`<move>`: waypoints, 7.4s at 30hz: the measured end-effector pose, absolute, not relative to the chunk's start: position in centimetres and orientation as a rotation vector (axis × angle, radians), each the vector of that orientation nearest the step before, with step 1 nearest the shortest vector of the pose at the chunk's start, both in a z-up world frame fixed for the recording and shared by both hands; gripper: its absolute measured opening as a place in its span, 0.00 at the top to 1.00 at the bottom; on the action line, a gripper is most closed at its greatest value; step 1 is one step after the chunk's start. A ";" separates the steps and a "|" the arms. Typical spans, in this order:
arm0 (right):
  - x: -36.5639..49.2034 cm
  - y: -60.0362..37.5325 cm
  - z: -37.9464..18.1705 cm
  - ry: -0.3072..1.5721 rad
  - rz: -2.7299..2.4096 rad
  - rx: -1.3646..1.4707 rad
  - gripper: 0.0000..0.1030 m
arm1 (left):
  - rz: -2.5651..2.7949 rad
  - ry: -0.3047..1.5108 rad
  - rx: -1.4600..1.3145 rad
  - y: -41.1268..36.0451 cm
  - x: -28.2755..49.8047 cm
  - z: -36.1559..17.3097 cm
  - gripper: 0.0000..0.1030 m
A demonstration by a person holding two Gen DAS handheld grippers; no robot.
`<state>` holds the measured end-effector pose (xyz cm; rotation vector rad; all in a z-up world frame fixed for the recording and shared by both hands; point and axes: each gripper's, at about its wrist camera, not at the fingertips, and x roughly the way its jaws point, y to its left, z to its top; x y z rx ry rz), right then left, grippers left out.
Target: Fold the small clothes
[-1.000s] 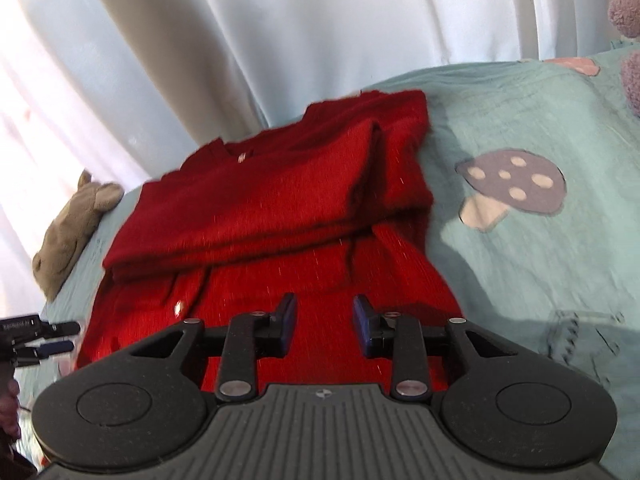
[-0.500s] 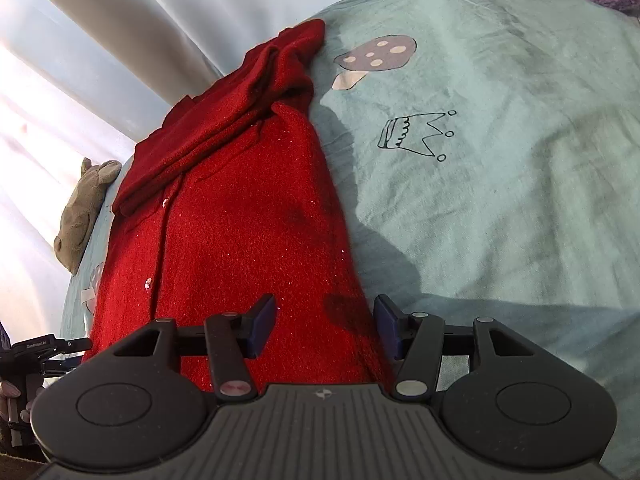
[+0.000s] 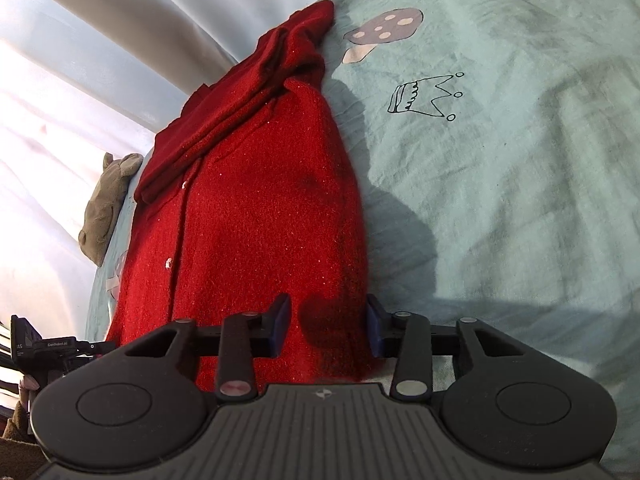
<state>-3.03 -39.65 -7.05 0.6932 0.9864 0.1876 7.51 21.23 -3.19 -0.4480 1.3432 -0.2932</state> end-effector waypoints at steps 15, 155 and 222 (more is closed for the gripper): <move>-2.6 -40.5 -8.1 1.033 0.265 0.792 0.77 | -0.364 1.363 -0.542 20.5 8.2 -4.3 0.84; 17.6 -35.1 -3.3 0.575 -0.003 0.319 0.88 | -0.105 0.832 -0.342 14.2 28.7 -0.3 0.88; 23.6 -16.8 -4.9 0.517 0.146 -0.141 0.80 | -0.305 0.967 -0.449 13.4 37.4 -2.6 0.63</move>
